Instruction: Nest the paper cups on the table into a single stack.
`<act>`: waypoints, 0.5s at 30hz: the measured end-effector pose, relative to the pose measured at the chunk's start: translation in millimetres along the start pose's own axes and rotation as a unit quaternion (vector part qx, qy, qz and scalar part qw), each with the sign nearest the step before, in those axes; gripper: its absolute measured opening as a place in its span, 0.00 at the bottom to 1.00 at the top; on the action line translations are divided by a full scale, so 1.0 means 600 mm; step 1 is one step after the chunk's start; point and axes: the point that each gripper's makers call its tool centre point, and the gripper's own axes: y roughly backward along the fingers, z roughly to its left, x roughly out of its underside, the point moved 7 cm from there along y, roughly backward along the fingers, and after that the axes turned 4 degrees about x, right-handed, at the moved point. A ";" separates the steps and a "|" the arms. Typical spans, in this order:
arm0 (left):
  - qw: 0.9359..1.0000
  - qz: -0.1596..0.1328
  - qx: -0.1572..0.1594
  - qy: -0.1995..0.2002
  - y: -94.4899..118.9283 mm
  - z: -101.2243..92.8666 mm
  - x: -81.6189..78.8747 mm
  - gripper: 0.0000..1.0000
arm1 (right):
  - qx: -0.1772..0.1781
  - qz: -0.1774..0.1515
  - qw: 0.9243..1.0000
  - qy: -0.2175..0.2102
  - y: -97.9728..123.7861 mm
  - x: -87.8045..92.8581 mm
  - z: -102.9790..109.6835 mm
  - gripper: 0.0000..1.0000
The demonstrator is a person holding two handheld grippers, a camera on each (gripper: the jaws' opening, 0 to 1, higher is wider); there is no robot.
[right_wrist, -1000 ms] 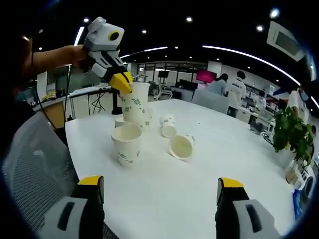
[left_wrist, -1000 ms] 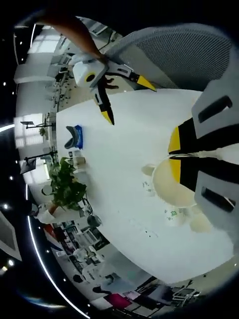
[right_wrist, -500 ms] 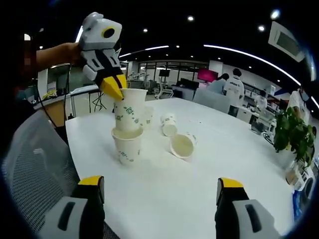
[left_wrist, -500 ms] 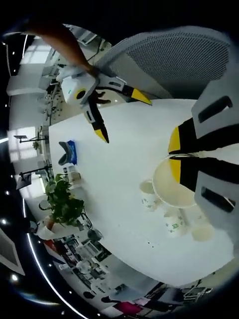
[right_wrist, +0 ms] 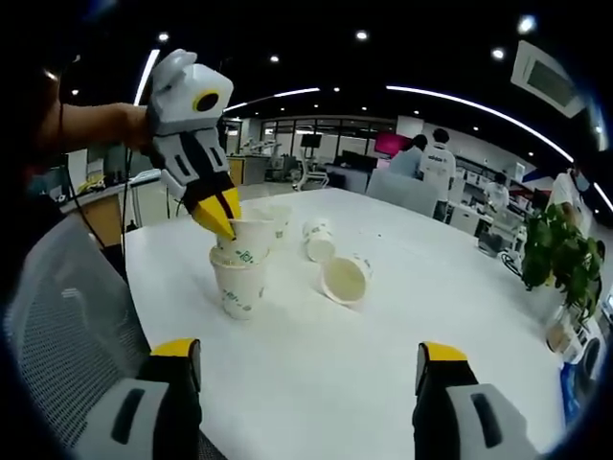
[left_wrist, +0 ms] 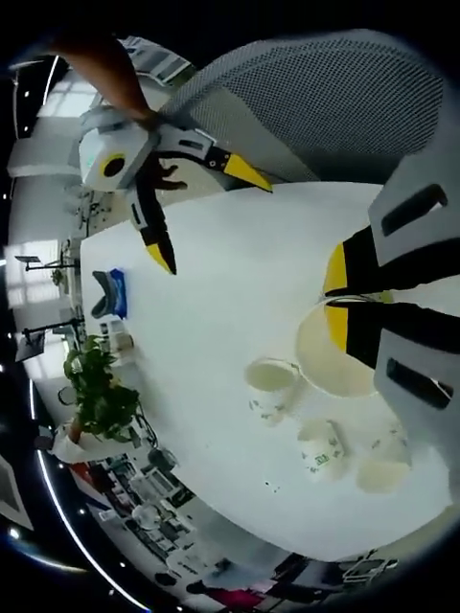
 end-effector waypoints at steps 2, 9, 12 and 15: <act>1.000 -0.001 0.001 0.012 -0.008 0.001 0.007 0.00 | 0.002 0.001 1.000 -0.001 0.000 0.001 -0.001 0.94; 0.999 0.000 0.024 0.034 -0.029 0.005 0.021 0.01 | 0.006 0.001 1.000 -0.006 0.000 0.001 -0.004 0.94; 0.999 -0.005 0.028 0.039 -0.029 0.006 0.020 0.01 | 0.008 0.000 1.000 -0.008 0.000 0.001 -0.006 0.94; 0.999 -0.010 0.033 0.041 -0.034 0.005 0.022 0.01 | 0.010 0.000 1.000 -0.009 0.000 0.003 -0.009 0.94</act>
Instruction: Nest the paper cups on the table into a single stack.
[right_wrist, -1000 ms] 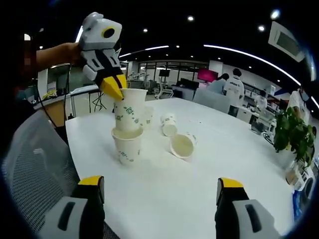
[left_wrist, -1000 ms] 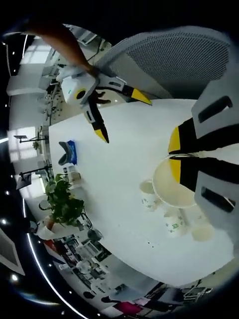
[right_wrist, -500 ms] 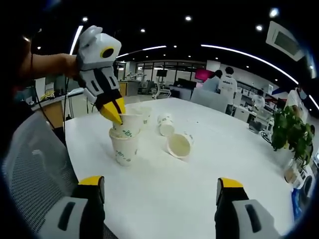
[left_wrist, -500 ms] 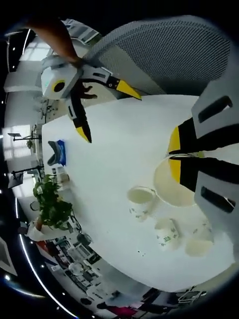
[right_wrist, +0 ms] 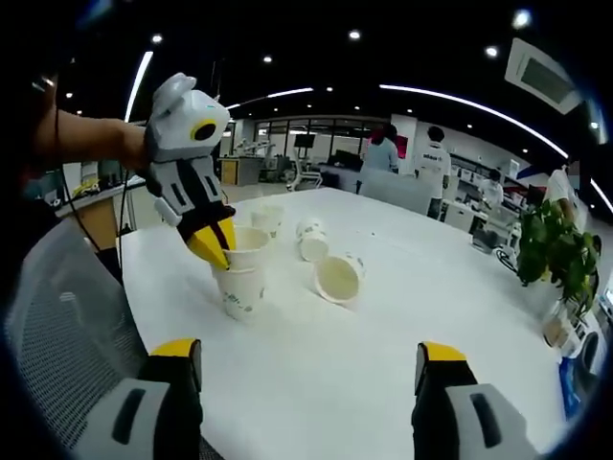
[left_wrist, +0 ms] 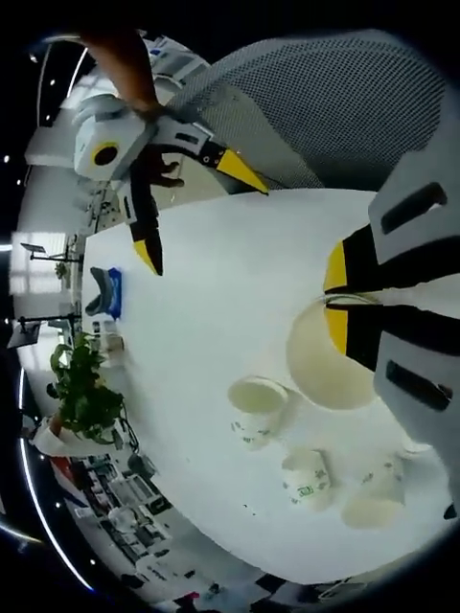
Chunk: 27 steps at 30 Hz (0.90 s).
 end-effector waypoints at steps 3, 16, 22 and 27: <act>1.000 0.005 -0.001 -0.004 -0.003 -0.001 0.001 0.02 | 0.002 -0.001 1.000 -0.001 0.000 0.002 -0.003 0.94; 0.999 0.027 0.009 -0.029 -0.017 -0.005 0.022 0.07 | 0.006 -0.004 1.000 -0.003 0.001 0.003 -0.005 0.93; 0.999 0.013 0.007 -0.029 -0.009 0.000 0.023 0.13 | 0.008 -0.005 1.000 -0.004 0.002 0.001 -0.005 0.93; 0.999 -0.027 0.014 -0.016 0.013 0.004 0.012 0.17 | 0.006 -0.006 1.000 -0.004 0.001 -0.002 -0.002 0.93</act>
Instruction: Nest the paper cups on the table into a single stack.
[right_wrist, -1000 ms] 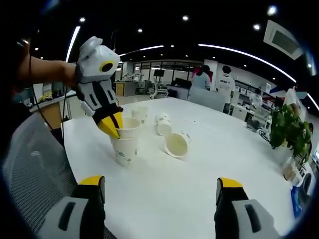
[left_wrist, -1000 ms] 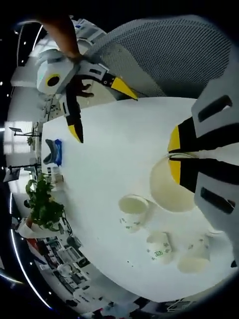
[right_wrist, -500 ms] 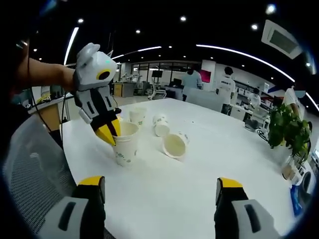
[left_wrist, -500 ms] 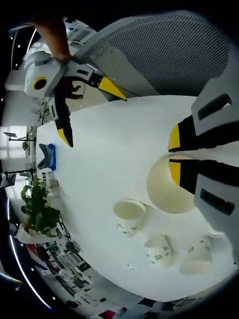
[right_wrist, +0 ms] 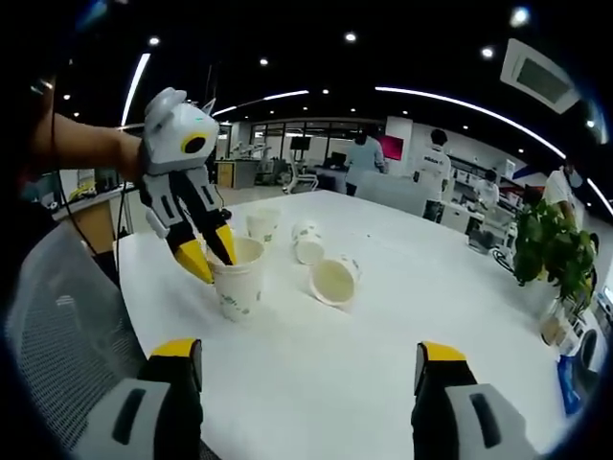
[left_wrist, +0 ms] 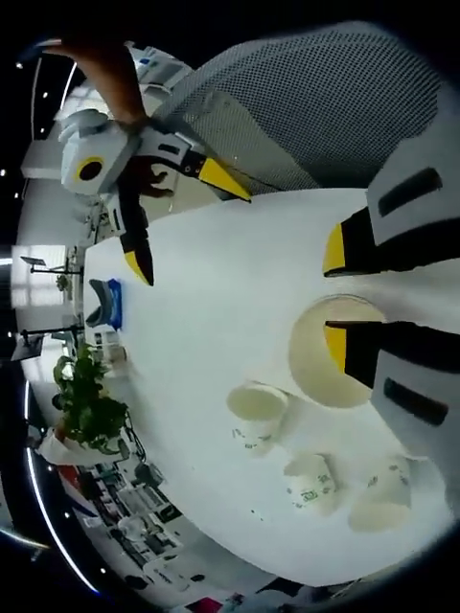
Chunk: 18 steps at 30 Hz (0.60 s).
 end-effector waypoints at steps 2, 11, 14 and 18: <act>1.000 -0.018 -0.003 0.005 0.010 0.005 -0.007 0.19 | -0.001 -0.002 1.000 -0.002 0.000 -0.001 0.001 0.94; 0.997 -0.059 -0.041 0.025 0.062 0.047 -0.014 0.21 | -0.005 -0.003 1.000 -0.003 -0.001 0.002 0.000 0.95; 0.996 -0.060 -0.056 0.032 0.074 0.065 -0.007 0.22 | -0.004 -0.003 1.000 -0.003 -0.001 0.003 -0.001 0.95; 0.994 -0.065 -0.085 0.025 0.088 0.091 0.003 0.23 | -0.005 -0.003 1.000 -0.003 -0.002 0.006 -0.003 0.95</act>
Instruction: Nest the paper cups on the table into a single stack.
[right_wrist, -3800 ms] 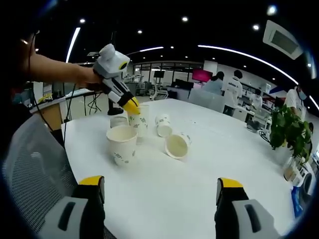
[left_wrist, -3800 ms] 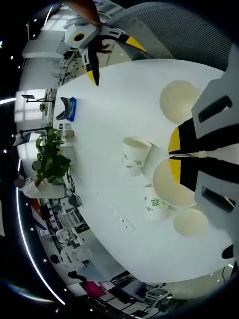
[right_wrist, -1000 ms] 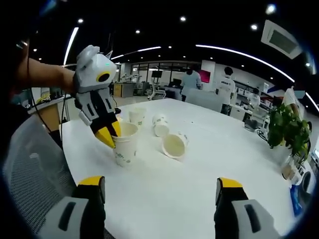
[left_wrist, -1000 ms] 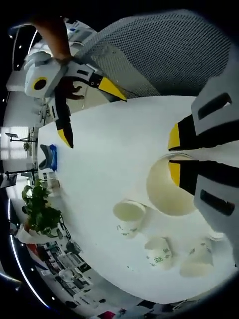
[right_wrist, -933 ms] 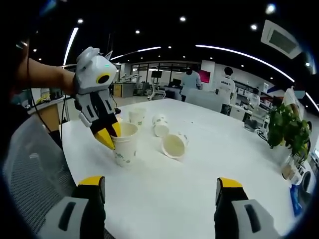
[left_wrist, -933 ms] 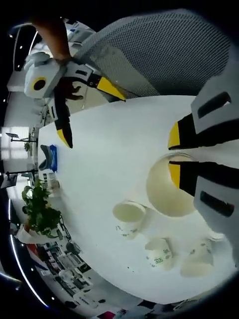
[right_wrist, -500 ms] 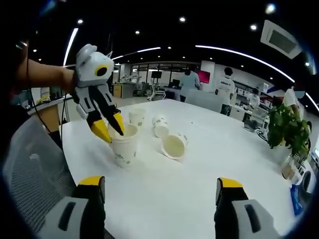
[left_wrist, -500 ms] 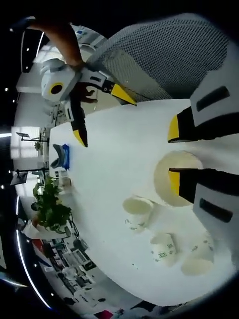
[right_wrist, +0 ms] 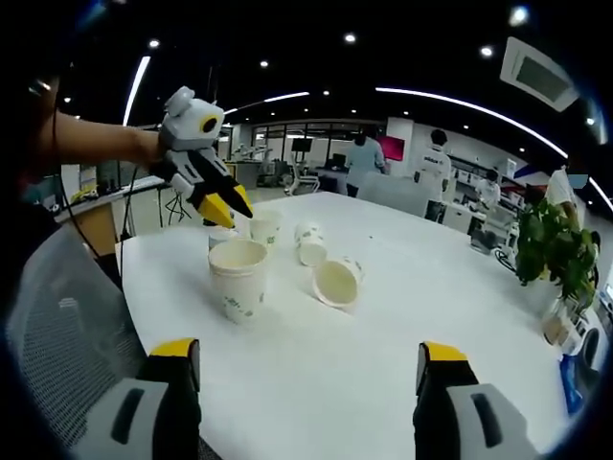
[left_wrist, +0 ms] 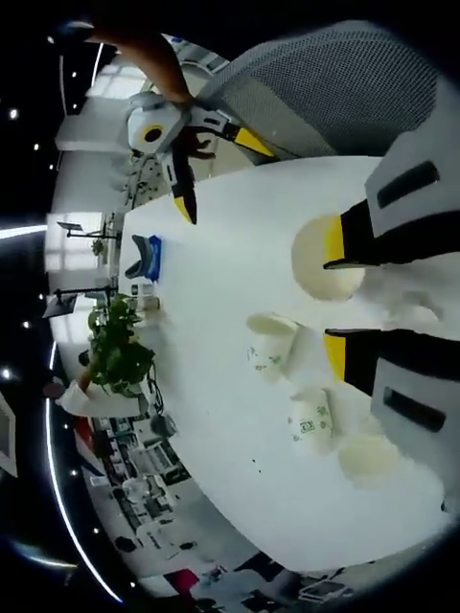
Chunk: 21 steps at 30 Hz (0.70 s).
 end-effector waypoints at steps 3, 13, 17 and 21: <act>1.000 0.001 -0.021 0.002 0.006 0.023 0.008 0.25 | -0.001 0.000 1.000 0.002 0.000 0.000 0.001 0.95; 0.993 0.000 -0.113 0.028 0.018 0.130 0.050 0.27 | -0.002 0.002 1.000 0.002 0.001 -0.002 0.003 0.96; 0.990 0.017 -0.139 0.029 0.015 0.149 0.058 0.27 | -0.001 0.002 1.000 0.001 0.002 -0.004 0.004 0.95; 0.988 0.020 -0.146 0.040 0.009 0.167 0.066 0.26 | -0.002 0.004 1.000 0.003 0.002 -0.005 0.006 0.95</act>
